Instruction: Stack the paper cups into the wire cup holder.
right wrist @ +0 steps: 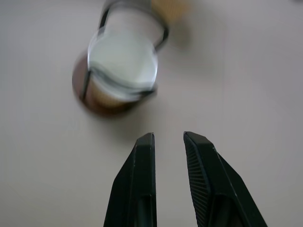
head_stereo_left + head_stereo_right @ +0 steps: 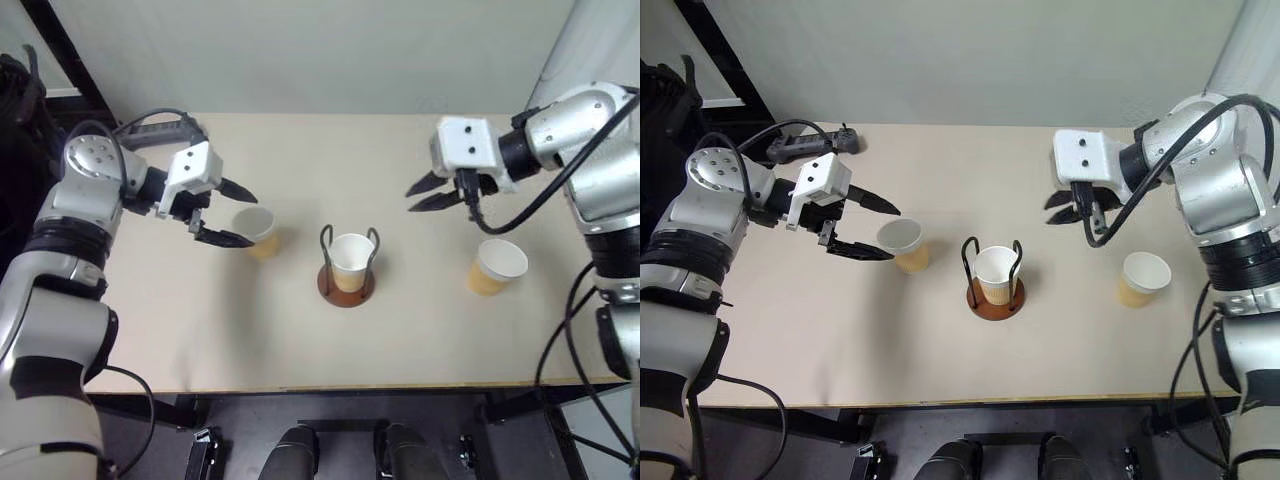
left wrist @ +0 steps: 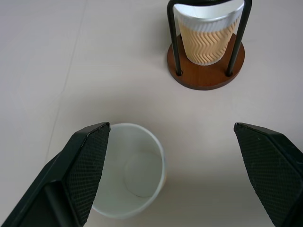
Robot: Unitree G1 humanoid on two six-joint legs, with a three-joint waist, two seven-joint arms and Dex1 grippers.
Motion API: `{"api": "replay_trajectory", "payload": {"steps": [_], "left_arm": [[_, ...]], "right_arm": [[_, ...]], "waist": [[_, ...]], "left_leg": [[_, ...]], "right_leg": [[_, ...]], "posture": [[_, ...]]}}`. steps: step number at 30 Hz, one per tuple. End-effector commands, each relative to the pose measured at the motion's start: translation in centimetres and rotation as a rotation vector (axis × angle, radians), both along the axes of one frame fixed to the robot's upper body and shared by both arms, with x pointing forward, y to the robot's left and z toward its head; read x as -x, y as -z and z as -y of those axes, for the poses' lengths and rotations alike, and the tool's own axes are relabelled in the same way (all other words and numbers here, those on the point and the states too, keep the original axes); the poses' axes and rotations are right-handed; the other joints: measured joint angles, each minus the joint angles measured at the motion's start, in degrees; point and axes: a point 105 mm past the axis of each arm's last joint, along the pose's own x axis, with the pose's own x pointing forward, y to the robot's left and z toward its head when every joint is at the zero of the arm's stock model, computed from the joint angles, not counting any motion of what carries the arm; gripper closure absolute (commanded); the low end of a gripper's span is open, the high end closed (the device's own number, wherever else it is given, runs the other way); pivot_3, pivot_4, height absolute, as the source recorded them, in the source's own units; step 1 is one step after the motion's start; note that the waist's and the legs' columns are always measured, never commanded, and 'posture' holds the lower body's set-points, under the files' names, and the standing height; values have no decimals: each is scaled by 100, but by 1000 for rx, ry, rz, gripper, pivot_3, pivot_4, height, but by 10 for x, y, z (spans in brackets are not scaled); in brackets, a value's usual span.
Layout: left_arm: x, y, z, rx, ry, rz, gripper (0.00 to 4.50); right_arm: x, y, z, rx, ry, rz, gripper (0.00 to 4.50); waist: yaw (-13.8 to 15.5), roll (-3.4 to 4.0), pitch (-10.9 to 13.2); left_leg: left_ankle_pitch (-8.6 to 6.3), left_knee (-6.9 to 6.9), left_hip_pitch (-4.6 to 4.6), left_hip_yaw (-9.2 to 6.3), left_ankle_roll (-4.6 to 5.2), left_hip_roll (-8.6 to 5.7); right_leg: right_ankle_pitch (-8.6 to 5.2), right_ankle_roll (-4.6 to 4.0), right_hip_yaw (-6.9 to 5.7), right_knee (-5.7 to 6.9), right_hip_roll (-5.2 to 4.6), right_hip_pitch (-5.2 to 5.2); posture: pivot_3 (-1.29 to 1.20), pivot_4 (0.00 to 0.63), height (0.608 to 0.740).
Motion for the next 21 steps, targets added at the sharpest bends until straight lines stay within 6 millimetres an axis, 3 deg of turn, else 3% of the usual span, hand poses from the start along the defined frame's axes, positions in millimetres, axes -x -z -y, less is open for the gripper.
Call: {"api": "replay_trajectory", "payload": {"steps": [1,5,11,21], "left_arm": [[4,-3,-5,12,13,0,0],[5,-3,-8,47,-1,-11,0],[5,2,-14,57,-25,-23,0],[2,2,-9,-149,13,-5,0]], "right_arm": [[2,-21,2,-142,-20,45,3621],[-2,-23,12,-281,-13,-34,3621],[-10,-1,39,-267,68,-98,3621],[-9,6,42,-234,82,-137,3621]], "waist": [[-1,0,0],[14,-4,-3],[37,-5,-3],[17,-5,-3]], "left_leg": [[0,0,0,-3,0,1],[0,2,-2,-4,0,-4],[0,3,-4,-8,-1,-9],[3,5,1,-1,-2,-4]], "right_leg": [[0,0,0,-1,-1,0],[0,0,1,-2,-3,1],[0,0,1,-1,-5,2],[5,-1,0,5,-4,2]], "posture": [[0,150,740],[0,150,740],[0,150,740],[0,150,740]]}}
